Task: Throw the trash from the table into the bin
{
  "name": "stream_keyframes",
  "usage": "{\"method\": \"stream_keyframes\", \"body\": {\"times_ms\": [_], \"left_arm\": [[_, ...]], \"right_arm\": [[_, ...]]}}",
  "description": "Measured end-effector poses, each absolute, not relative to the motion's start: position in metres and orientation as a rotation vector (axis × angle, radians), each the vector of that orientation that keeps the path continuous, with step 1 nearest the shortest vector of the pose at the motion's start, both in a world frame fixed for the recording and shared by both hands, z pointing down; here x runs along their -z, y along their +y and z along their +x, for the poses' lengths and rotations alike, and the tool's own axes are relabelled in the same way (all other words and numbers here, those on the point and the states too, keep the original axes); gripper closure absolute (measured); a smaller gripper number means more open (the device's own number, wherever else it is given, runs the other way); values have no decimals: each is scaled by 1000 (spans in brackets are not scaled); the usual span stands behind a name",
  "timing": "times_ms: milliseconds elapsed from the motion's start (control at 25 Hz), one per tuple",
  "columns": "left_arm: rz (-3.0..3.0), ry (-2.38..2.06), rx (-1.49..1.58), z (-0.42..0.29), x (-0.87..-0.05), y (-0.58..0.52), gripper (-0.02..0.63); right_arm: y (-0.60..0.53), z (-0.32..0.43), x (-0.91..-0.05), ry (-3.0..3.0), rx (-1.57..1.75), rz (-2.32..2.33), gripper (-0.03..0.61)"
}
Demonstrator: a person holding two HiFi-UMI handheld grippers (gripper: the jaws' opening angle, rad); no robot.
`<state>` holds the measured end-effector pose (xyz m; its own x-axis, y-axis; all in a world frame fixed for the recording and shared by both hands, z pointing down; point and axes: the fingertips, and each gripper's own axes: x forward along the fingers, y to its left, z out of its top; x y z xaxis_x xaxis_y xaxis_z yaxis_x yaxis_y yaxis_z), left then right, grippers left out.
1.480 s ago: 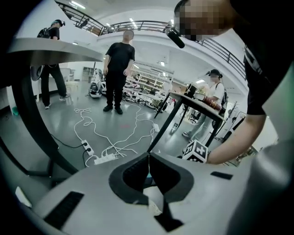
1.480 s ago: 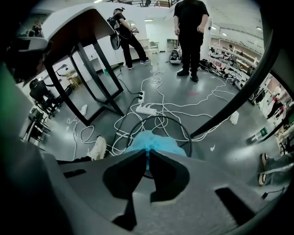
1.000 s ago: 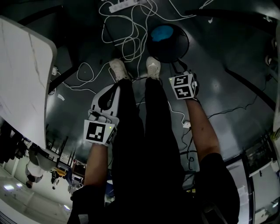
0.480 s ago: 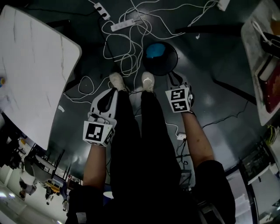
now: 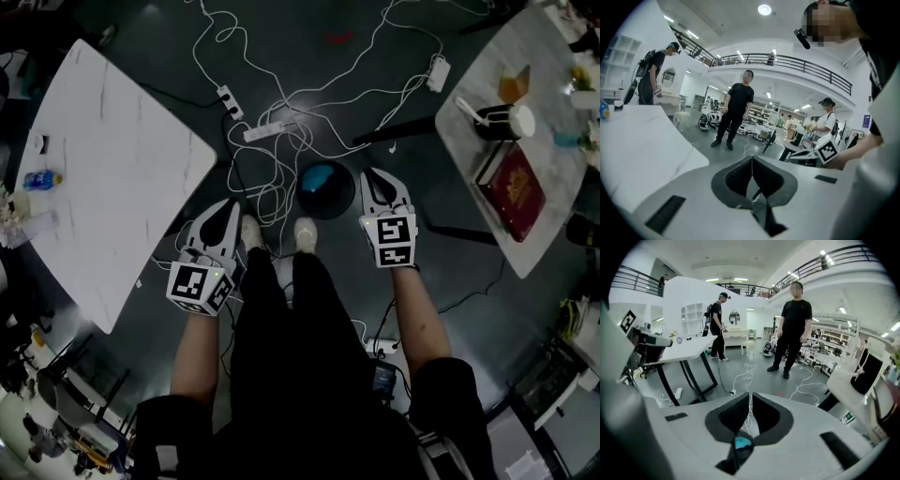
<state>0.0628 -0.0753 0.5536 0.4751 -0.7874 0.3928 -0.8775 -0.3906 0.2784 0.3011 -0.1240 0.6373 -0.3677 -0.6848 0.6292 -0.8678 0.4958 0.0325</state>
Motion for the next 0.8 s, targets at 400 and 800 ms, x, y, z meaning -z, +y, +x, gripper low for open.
{"method": "stream_keyframes", "body": {"times_ms": [400,800], "left_arm": [[2439,-1500,-213,61,-429,-115,598],[2568,-1521,-117,80,-335,-109,598]], "right_arm": [[-147,328,-478,-2300,-285,1478,563],[-127,317,-370,-2465,-200,1533,563]]}}
